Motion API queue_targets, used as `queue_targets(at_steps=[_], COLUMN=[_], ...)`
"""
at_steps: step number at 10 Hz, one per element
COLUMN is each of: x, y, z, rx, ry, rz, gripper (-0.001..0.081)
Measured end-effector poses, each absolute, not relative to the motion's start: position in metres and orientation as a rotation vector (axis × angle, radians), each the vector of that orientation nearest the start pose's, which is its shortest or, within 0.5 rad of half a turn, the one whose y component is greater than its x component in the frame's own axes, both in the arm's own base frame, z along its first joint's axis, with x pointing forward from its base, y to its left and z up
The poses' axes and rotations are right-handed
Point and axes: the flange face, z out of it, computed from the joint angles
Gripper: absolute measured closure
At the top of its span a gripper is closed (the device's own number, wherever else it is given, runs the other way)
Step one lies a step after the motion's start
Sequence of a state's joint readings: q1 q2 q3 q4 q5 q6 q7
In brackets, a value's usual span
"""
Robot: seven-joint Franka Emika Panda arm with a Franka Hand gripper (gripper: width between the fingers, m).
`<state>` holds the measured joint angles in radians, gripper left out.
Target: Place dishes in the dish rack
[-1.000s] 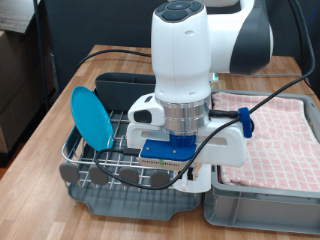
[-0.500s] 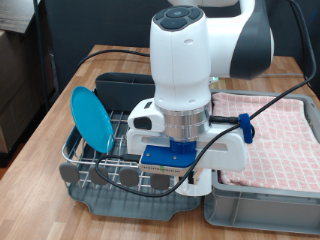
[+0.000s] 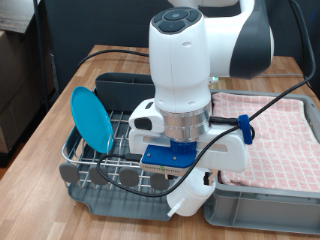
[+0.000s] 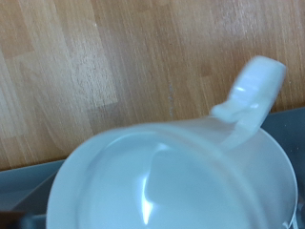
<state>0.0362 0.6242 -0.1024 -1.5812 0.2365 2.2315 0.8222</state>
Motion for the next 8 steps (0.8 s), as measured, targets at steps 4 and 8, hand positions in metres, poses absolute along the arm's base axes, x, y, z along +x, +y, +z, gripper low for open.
queue_targets(at_steps=[4,8], x=[0.700,0.699], y=[-0.030,-0.035], z=[0.294,0.344], rx=[-2.527,-2.442], ry=[1.556,1.663], rz=[0.135,0.065], gripper=[0.0024,0.0003])
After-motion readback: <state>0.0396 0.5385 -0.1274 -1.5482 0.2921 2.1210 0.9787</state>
